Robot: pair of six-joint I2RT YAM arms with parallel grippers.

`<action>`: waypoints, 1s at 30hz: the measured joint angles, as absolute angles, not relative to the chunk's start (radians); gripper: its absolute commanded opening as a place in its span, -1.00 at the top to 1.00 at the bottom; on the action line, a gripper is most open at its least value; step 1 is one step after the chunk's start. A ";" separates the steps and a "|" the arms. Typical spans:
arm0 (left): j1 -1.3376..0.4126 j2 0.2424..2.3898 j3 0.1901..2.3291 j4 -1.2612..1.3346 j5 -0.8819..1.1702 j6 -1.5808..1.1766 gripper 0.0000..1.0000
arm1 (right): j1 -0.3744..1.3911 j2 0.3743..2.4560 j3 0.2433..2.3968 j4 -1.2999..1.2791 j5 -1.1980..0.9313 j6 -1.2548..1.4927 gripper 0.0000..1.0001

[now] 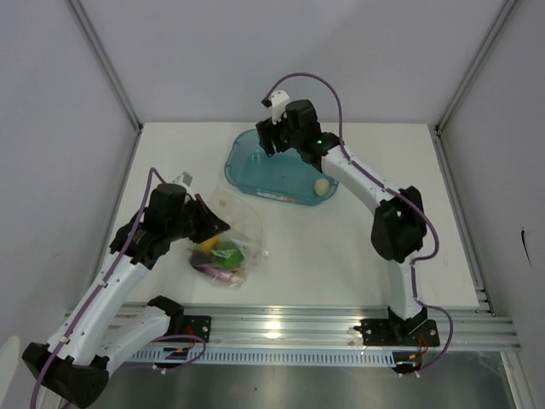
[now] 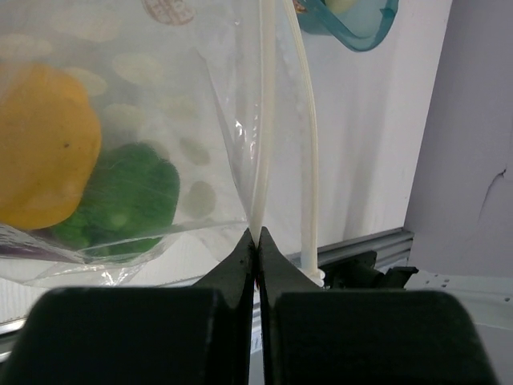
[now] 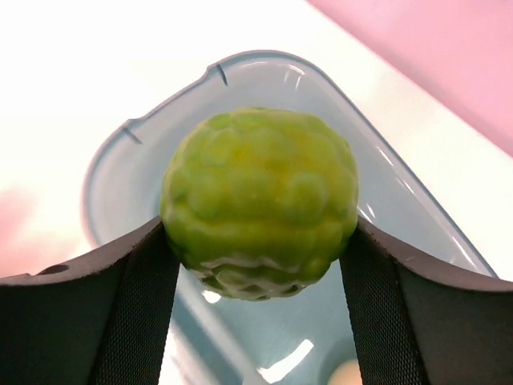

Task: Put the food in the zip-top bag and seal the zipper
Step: Pick up the fake vegetable from the bin, then place the fake vegetable in the zipper food storage bag.

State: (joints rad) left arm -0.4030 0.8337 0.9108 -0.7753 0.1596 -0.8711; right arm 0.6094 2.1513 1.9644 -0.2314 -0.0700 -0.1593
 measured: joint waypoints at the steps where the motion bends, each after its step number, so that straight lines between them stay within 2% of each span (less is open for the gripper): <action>1: -0.403 0.844 0.913 -0.771 0.171 -0.871 0.99 | 0.609 2.105 1.944 -0.237 -0.070 -0.140 1.00; 9: -0.403 0.894 0.938 -0.748 0.249 -0.863 0.99 | 0.641 1.650 1.567 -0.278 -0.201 0.007 1.00; 12: -0.403 0.897 0.939 -0.748 0.257 -0.861 0.99 | 0.699 1.552 1.520 -0.310 -0.307 0.023 0.99; 18: -0.403 0.892 0.940 -0.750 0.266 -0.855 0.99 | 0.873 1.450 1.434 -0.356 -0.410 0.028 0.85; 24: -0.403 0.843 0.940 -0.773 0.266 -0.855 0.99 | 0.906 1.443 1.375 -0.390 -0.400 0.051 0.80; 27: -0.403 0.810 0.940 -0.788 0.266 -0.854 0.99 | 0.907 1.457 1.369 -0.392 -0.395 0.060 0.66; 28: -0.403 0.801 0.940 -0.794 0.266 -0.854 0.99 | 0.908 1.465 1.369 -0.390 -0.392 0.062 0.54; 30: -0.403 0.789 0.940 -0.801 0.266 -0.854 0.99 | 0.915 1.483 1.369 -0.389 -0.387 0.067 0.43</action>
State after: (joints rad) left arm -0.4030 0.7891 0.9401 -0.8005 0.2661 -0.8543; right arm 0.9150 1.4834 1.3693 -0.3893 -0.3874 0.0673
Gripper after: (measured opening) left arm 0.005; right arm 0.739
